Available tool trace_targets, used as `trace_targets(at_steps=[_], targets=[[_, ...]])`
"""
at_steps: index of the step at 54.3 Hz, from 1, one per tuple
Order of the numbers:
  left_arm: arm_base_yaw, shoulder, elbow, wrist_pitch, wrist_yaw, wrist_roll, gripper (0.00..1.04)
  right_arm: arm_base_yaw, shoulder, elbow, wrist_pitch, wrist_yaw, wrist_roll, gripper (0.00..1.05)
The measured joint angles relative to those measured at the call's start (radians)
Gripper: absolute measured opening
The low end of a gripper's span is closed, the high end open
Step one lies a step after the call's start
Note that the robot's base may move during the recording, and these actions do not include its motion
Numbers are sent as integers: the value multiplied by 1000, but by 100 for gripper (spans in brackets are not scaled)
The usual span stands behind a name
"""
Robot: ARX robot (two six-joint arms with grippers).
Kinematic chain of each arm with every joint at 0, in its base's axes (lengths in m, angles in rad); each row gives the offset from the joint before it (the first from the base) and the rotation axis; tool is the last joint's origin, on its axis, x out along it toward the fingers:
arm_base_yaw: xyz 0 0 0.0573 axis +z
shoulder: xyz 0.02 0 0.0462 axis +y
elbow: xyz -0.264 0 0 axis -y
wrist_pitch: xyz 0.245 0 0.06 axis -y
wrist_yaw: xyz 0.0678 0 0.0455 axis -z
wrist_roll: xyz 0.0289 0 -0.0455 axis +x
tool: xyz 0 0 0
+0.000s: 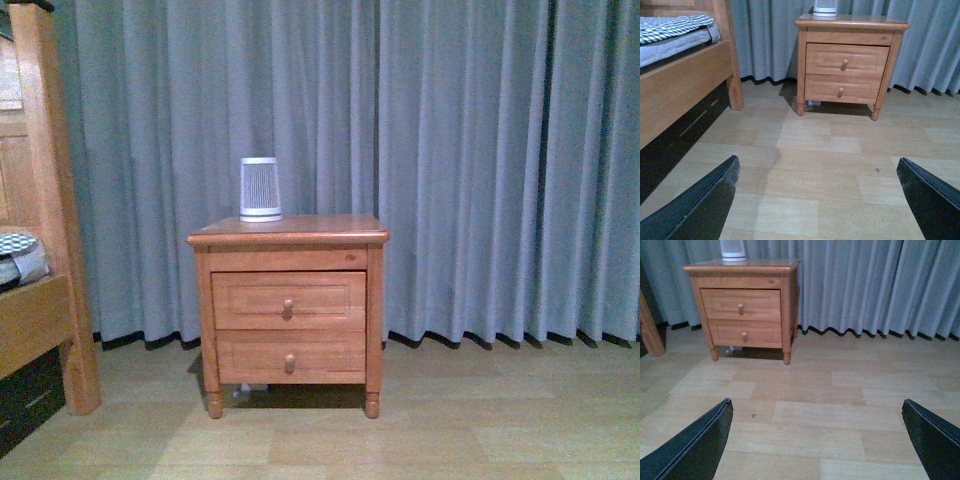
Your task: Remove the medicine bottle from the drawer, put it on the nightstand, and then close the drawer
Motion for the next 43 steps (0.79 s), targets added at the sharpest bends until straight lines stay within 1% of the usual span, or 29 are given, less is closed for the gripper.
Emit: trace_targets(at_steps=[43], targets=[[0, 0, 0, 0, 0, 0, 98, 0, 0, 0, 0, 0, 0, 104]])
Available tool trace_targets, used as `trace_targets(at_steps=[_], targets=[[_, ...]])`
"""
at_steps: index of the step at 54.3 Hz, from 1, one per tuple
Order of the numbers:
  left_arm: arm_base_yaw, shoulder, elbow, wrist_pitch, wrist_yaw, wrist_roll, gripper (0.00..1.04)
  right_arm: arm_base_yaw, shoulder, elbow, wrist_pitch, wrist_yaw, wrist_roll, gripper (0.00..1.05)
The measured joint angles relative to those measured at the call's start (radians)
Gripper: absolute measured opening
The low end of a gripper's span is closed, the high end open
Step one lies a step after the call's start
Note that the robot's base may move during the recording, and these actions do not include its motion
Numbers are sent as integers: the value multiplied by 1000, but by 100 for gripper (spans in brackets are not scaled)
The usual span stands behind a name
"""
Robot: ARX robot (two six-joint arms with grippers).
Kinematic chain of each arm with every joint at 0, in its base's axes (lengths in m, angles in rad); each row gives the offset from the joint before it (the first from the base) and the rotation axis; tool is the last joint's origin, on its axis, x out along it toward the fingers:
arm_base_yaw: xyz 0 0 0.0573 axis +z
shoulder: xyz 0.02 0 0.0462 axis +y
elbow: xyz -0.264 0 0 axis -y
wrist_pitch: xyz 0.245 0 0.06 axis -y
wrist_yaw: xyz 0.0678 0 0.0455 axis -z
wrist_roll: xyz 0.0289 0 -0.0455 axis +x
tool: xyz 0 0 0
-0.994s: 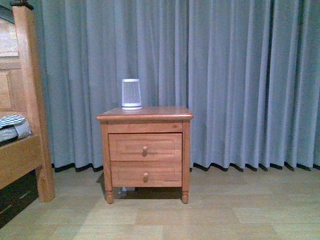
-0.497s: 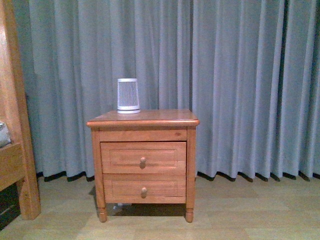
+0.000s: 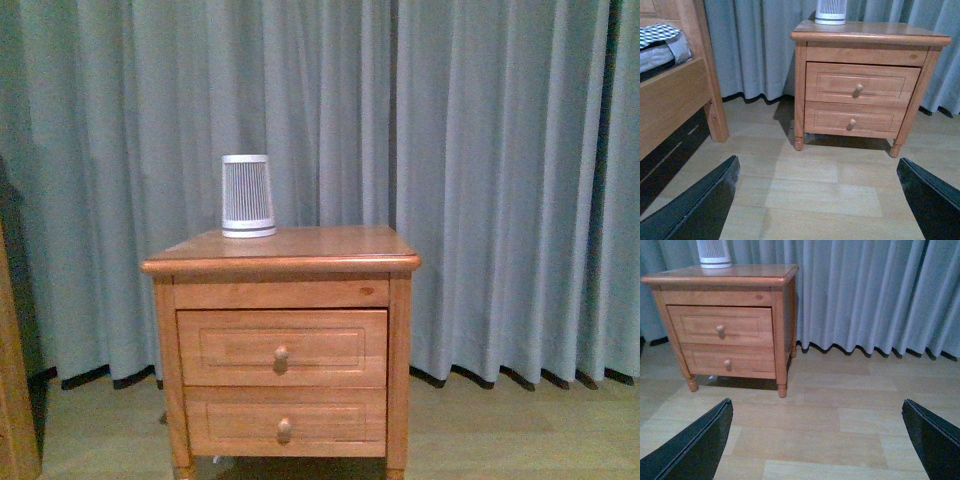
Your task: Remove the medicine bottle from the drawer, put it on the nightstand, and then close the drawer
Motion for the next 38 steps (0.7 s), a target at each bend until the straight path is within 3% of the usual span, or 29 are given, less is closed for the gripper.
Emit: trace_targets(at_steps=[29, 30, 34, 38], targets=[[0, 0, 0, 0, 0, 0, 98, 0, 1, 0, 0, 1, 0, 104], [6, 4, 2, -5, 22, -7, 98, 0, 0, 0, 0, 0, 0, 104], [104, 175, 74, -14, 284, -119, 98, 0, 1, 0, 0, 0, 0, 104], [123, 392, 198, 115, 382, -146, 98, 0, 1, 0, 0, 0, 0, 104]])
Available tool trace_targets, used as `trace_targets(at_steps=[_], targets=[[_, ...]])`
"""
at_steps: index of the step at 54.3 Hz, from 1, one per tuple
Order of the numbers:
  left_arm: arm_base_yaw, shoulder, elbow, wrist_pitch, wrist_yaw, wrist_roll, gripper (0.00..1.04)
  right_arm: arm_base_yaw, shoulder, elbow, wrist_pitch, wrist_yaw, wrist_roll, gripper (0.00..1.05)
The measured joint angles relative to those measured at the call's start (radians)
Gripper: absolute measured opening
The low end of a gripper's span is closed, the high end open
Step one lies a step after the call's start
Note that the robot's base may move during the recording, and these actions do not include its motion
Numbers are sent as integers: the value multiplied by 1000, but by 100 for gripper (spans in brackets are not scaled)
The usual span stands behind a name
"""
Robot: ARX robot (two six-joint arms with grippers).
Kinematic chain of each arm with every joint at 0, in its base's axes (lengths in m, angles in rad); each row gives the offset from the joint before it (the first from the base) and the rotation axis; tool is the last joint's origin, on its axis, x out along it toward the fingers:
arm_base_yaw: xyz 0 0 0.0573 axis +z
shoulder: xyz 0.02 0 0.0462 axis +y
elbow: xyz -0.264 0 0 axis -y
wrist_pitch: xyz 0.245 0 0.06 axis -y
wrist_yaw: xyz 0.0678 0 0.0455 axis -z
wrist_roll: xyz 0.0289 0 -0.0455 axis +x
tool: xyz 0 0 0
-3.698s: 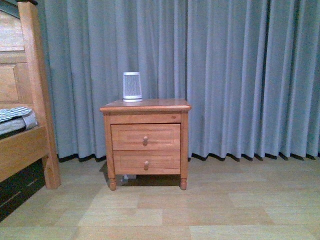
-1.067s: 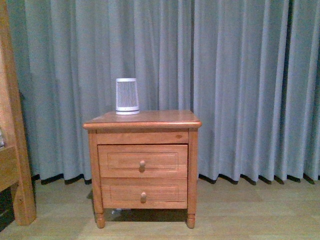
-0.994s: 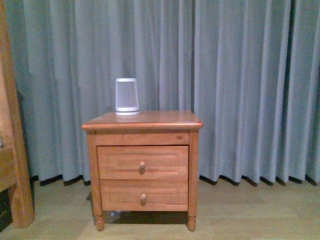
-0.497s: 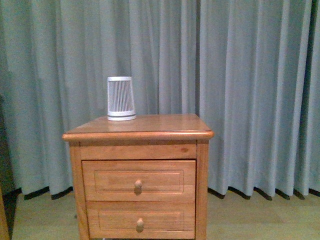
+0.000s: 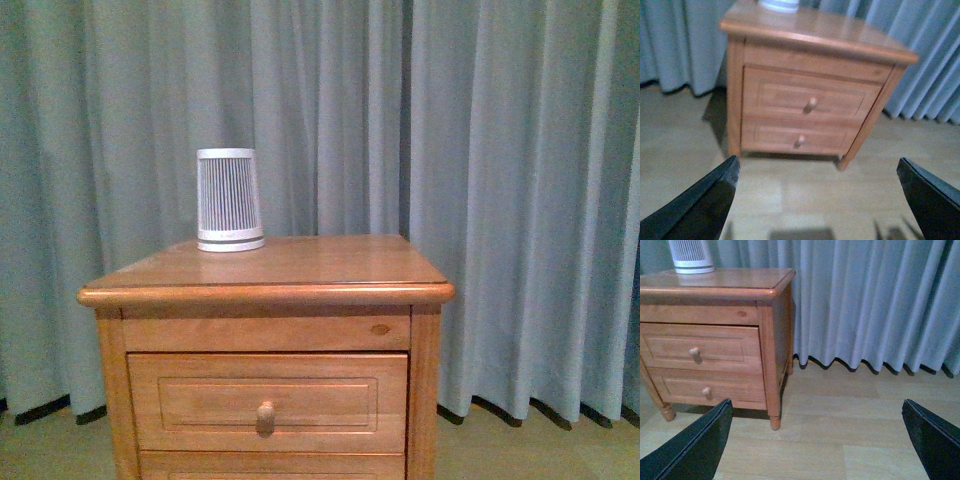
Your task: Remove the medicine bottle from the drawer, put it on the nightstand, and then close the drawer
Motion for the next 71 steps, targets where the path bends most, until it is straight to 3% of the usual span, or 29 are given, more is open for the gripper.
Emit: trace_targets(at_steps=[8, 18, 30, 42, 71], targets=[[-64, 397, 281, 255, -42, 47, 98, 0, 0, 0, 0, 0, 0, 104], [-193, 879, 555, 354, -106, 174, 98, 0, 0, 0, 0, 0, 0, 104], [-257, 1387, 838, 225, -192, 245, 98, 0, 0, 0, 0, 0, 0, 104], [-289, 1708, 1070, 181, -274, 245, 98, 0, 0, 0, 0, 0, 0, 104], [-393, 1986, 1441, 135, -373, 104, 98, 0, 0, 0, 0, 0, 0, 104]])
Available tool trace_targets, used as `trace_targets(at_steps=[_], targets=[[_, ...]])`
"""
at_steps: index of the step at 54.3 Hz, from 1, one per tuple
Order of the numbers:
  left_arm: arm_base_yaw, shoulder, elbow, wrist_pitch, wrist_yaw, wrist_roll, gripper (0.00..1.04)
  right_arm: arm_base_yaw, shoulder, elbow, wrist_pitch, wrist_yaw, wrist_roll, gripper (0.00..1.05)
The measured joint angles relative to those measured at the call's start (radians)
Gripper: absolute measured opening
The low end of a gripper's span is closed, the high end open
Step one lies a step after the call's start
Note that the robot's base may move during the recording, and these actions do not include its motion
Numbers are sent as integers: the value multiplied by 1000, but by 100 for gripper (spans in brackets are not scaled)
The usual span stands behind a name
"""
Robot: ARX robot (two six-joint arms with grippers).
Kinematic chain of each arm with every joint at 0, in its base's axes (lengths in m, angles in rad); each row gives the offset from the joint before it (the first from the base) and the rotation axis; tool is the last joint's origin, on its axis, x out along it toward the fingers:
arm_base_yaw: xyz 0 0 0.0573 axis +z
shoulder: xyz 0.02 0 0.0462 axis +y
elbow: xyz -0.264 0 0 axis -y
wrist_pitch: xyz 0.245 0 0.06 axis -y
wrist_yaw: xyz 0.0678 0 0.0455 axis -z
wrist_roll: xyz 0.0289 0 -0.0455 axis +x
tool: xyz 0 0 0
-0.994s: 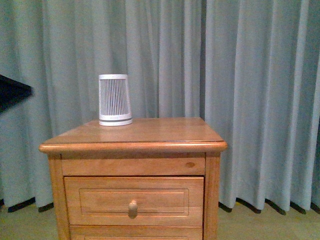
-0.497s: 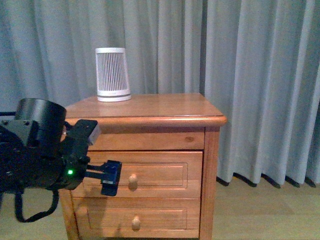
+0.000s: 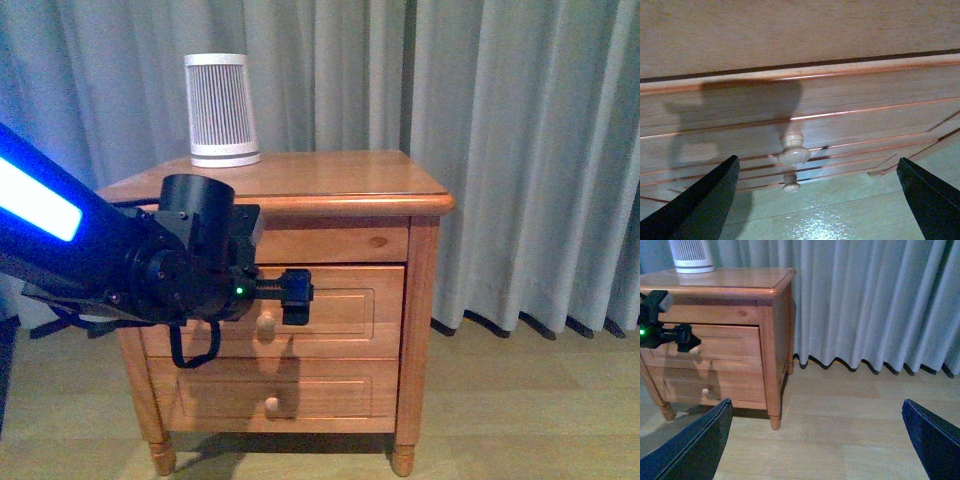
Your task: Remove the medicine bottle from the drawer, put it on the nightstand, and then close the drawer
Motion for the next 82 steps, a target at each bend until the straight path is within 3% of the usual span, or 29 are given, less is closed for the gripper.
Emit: trace_targets(at_steps=[45, 53, 57, 70, 82], targets=[[-14, 165, 127, 69, -55, -18, 98, 0, 0, 0, 0, 0, 0, 104], [-14, 173, 127, 79, -61, -16, 83, 0, 0, 0, 0, 0, 0, 104], [-14, 179, 127, 79, -61, -13, 93, 0, 0, 0, 0, 0, 0, 104], [-11, 210, 156, 78, -64, -11, 90, 0, 0, 0, 0, 0, 0, 104], [-6, 220, 172, 74, -83, -22, 61, 0, 0, 0, 0, 0, 0, 104]])
